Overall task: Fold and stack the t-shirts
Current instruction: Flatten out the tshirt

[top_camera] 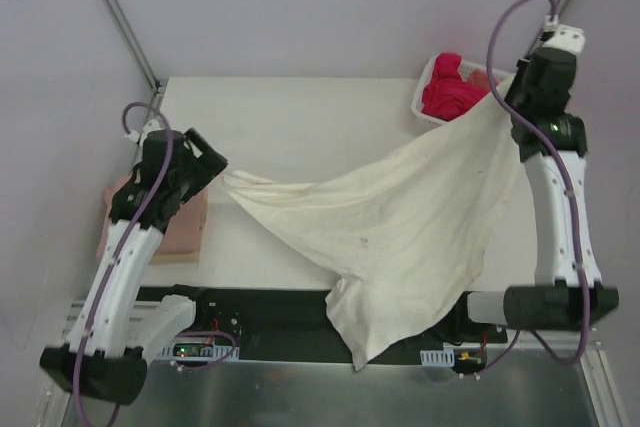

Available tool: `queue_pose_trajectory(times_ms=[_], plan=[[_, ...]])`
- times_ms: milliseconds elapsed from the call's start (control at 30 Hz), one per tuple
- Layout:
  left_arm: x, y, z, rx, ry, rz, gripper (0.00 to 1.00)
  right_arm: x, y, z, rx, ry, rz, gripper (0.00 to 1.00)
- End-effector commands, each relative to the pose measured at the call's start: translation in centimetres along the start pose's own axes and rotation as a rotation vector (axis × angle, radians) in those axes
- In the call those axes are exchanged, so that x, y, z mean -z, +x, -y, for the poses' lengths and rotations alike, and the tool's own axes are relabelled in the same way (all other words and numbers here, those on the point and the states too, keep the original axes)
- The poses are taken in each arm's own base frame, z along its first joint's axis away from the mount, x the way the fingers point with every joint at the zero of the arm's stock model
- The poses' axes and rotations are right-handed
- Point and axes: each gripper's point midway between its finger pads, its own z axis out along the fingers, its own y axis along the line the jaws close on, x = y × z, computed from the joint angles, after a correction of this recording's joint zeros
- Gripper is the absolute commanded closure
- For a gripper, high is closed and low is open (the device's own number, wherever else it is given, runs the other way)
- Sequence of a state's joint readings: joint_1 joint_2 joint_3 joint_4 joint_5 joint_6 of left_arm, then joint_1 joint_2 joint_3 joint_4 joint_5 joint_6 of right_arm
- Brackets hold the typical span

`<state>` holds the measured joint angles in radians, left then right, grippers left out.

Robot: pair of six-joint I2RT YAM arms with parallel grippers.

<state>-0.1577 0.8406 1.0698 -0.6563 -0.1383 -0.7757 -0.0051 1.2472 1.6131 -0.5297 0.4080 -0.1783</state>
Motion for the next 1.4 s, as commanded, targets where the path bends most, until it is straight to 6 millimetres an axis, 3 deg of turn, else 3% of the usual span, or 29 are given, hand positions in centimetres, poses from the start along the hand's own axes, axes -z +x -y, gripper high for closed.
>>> queue_pose_trajectory(times_ms=[0, 33, 67, 100, 233, 333, 400, 467, 500, 533, 600, 667, 700, 867, 1000, 1100, 1133, 1300, 1367], plan=[[-4.3, 2.2, -3.3, -0.031, -0.192, -0.082, 0.01, -6.0, 4.7, -2.0, 0.09, 0.004, -0.171, 0.51], [-4.8, 2.3, -3.2, -0.038, -0.202, -0.098, 0.01, -6.3, 5.1, -2.3, 0.089, -0.004, -0.192, 0.21], [-4.9, 2.3, -3.2, -0.049, -0.203, -0.104, 0.01, -6.6, 5.7, -2.6, 0.07, -0.007, -0.212, 0.09], [-5.0, 2.1, -2.9, -0.052, -0.199, -0.102, 0.01, -6.5, 6.1, -2.7, 0.065, -0.013, -0.225, 0.03], [-4.8, 2.2, -2.9, -0.059, -0.189, -0.104, 0.01, -4.1, 7.0, -3.2, -0.006, -0.067, -0.24, 0.03], [-5.0, 3.3, -3.5, -0.066, -0.186, -0.125, 0.01, -0.7, 10.0, -3.0, -0.075, -0.099, -0.307, 0.03], [-5.2, 4.3, -4.0, -0.066, -0.179, -0.152, 0.01, 2.7, 14.4, -3.9, -0.125, -0.144, -0.413, 0.03], [-5.3, 5.2, -3.8, -0.071, -0.145, -0.183, 0.01, 5.9, 16.9, -4.7, -0.143, -0.195, -0.447, 0.03], [-5.5, 5.8, -4.0, -0.071, -0.137, -0.193, 0.01, 6.8, 21.2, -4.9, -0.148, -0.186, -0.538, 0.03], [-5.6, 6.2, -3.9, -0.076, -0.123, -0.207, 0.01, 8.1, 22.1, -5.1, -0.164, -0.214, -0.543, 0.03], [-6.0, 7.4, -4.2, -0.076, -0.103, -0.239, 0.01, 10.3, 27.2, -6.0, -0.121, -0.259, -0.65, 0.03], [-6.4, 8.6, -5.1, -0.078, -0.115, -0.268, 0.01, 12.5, 29.8, -7.1, -0.111, -0.323, -0.714, 0.03], [-6.6, 9.1, -5.4, -0.08, -0.121, -0.282, 0.01, 13.3, 32.0, -7.1, -0.084, -0.337, -0.764, 0.03], [-7.2, 10.8, -6.6, -0.067, -0.134, -0.311, 0.01, 17.0, 36.2, -11.2, 0.021, -0.483, -0.851, 0.03], [-7.2, 11.4, -7.0, -0.056, -0.128, -0.309, 0.01, 17.1, 38.3, -12.6, 0.13, -0.454, -0.9, 0.03], [-7.1, 11.9, -7.2, -0.048, -0.12, -0.312, 0.01, 15.8, 40.0, -12.4, 0.183, -0.372, -0.932, 0.03], [-7.1, 12.0, -7.2, -0.041, -0.118, -0.312, 0.01, 15.1, 40.8, -12.1, 0.217, -0.326, -0.945, 0.03], [-6.8, 12.2, -7.2, -0.034, -0.105, -0.296, 0.01, 11.6, 41.0, -12.1, 0.251, -0.219, -0.955, 0.03], [-6.8, 12.3, -7.1, -0.03, -0.099, -0.292, 0.01, 9.7, 41.5, -11.2, 0.257, -0.143, -0.99, 0.03]])
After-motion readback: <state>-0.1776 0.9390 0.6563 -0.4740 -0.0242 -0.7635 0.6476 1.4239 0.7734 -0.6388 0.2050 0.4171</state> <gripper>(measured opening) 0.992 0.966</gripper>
